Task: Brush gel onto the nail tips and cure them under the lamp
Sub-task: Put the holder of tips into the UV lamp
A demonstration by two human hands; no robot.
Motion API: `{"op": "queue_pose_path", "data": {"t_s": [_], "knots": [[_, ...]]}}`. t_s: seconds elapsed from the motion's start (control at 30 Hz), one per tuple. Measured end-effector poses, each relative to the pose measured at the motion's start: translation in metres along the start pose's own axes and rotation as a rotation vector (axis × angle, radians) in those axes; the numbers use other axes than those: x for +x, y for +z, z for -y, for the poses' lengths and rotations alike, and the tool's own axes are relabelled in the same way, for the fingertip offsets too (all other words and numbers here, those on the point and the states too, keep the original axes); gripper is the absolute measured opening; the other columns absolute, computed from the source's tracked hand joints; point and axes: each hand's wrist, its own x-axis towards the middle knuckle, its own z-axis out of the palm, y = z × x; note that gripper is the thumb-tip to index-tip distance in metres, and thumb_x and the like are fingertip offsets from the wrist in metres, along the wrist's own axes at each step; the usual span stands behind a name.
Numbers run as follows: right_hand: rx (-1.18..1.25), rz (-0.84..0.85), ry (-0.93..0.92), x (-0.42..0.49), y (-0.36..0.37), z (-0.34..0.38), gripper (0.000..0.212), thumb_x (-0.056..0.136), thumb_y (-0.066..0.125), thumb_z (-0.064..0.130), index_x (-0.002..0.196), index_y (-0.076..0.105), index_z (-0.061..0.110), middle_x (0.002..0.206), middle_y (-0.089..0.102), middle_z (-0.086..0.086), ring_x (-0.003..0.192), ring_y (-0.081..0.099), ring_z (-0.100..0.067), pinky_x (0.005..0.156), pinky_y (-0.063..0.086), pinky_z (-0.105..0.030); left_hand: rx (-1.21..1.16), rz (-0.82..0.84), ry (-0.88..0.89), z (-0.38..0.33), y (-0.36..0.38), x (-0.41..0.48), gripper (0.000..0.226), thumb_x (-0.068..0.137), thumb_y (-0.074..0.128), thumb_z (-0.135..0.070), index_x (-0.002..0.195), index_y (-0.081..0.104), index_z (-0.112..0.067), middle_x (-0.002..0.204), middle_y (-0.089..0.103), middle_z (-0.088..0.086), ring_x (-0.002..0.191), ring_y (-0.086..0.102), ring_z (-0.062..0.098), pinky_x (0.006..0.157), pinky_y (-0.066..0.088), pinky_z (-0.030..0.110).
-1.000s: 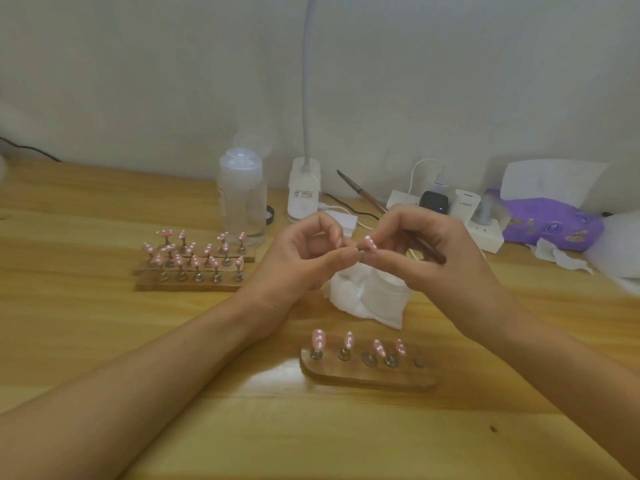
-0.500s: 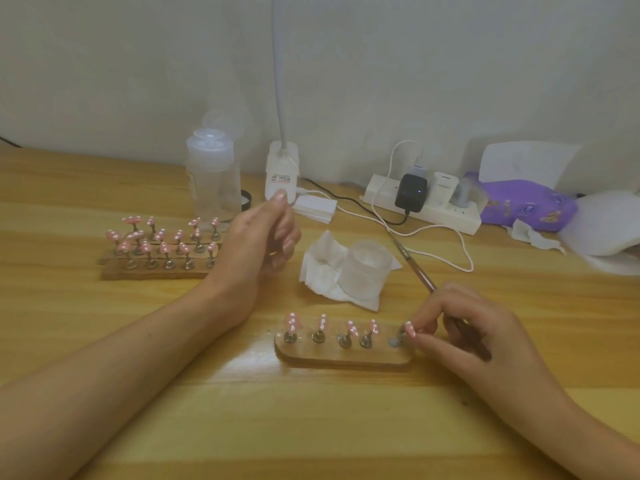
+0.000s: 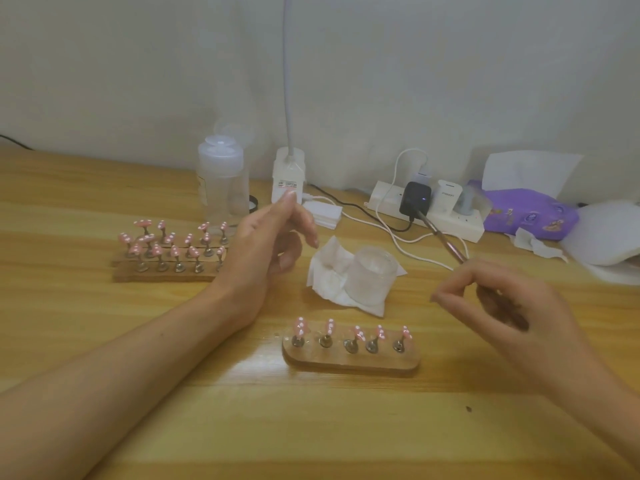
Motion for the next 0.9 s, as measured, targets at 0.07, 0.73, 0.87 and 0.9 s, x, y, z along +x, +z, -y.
{"op": "queue_pose_path", "data": {"t_s": [0.07,0.73,0.87,0.9], "knots": [[-0.102,0.014,-0.103,0.015,-0.002,0.016,0.019,0.088,0.061,0.042,0.075,0.062,0.029,0.071,0.053,0.024,0.055,0.038,-0.001,0.052,0.028,-0.009,0.02,0.075,0.022,-0.003,0.001,-0.001,0.035,0.096,0.051,-0.044,0.078,0.076,-0.027,0.075,0.061,-0.01,0.048,0.028,0.007,0.047,0.021,0.022],[-0.016,0.309,0.009,0.014,-0.007,0.003,0.031,0.072,0.063,0.061,0.101,0.058,0.05,0.1,0.066,0.016,0.073,0.053,-0.011,0.057,0.04,-0.012,-0.428,0.151,-0.225,-0.009,-0.006,0.007,0.033,0.079,0.053,-0.057,0.064,0.062,-0.029,0.063,0.051,-0.014,0.047,0.041,0.0,0.04,0.034,0.013],[-0.058,0.432,0.1,-0.004,0.008,-0.017,0.063,0.054,0.07,0.074,0.113,0.053,0.057,0.11,0.056,0.023,0.091,0.052,-0.004,0.071,0.039,-0.013,-0.404,0.134,-0.225,-0.007,-0.005,0.006,0.046,0.091,0.04,-0.06,0.064,0.061,-0.03,0.058,0.041,-0.013,0.042,0.032,0.0,0.038,0.029,0.012],[-0.05,0.409,0.097,-0.004,0.013,-0.017,0.062,0.055,0.072,0.071,0.112,0.056,0.054,0.109,0.055,0.023,0.092,0.052,-0.002,0.072,0.039,-0.012,-0.403,0.141,-0.228,-0.006,-0.006,0.006,0.046,0.091,0.039,-0.061,0.065,0.061,-0.03,0.057,0.04,-0.012,0.042,0.031,0.001,0.039,0.029,0.012]]}}
